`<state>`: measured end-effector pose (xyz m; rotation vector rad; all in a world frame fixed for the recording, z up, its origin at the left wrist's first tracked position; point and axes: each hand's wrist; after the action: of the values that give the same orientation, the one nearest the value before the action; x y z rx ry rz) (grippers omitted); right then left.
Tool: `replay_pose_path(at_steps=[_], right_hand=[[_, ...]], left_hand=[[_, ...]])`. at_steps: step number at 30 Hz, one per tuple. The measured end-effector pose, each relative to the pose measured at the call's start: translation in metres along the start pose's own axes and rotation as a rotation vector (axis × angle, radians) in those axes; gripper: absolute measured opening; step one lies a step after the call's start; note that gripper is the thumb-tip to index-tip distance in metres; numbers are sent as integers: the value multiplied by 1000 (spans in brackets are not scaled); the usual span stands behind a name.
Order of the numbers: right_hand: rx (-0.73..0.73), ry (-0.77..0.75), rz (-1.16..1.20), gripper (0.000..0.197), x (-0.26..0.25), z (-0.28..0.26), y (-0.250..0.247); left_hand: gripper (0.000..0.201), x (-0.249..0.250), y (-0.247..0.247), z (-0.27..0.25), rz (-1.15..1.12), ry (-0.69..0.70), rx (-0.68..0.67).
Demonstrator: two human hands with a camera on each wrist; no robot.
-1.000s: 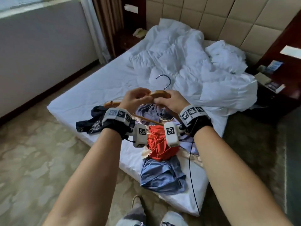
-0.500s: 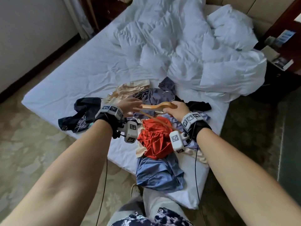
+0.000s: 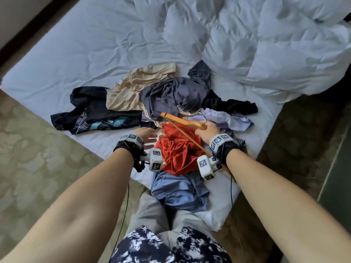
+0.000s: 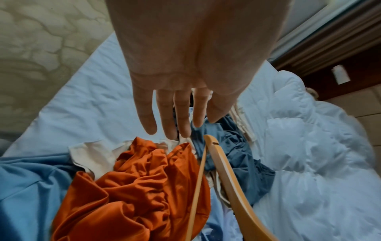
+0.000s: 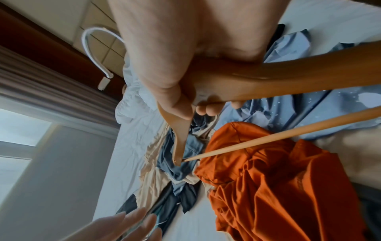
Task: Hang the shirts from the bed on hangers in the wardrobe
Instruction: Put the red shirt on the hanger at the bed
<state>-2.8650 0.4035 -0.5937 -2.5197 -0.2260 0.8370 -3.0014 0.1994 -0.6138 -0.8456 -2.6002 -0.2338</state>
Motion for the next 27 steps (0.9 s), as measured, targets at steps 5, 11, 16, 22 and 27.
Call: replay_pose_path(at_steps=[5,11,16,22,27], right_hand=[[-9,71,68,25,6,25,14],[-72,43,80,29,-1,50,33],[-155,-22,46,24,-7,62,42],[-148,16,9,27,-2,78,53],[-145,27,29,24,7,86,50]], left_hand=[[9,-22,1,34,-9,-79,-3],[14,-48,-4,69,-24,-189,-6],[12,-57,-5,93,-24,-228,-39],[54,-51,13,111,73,-142,-182],[46,-46,28,119,65,-120,-199]])
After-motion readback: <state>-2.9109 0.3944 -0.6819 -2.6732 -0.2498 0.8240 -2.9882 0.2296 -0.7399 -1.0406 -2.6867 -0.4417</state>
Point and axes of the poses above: each hand's wrist, its own z-axis towards the middle knuckle, its own y-axis out of the palm, x = y × z, and after that the axes turned 9 degrees about -x, right-handed
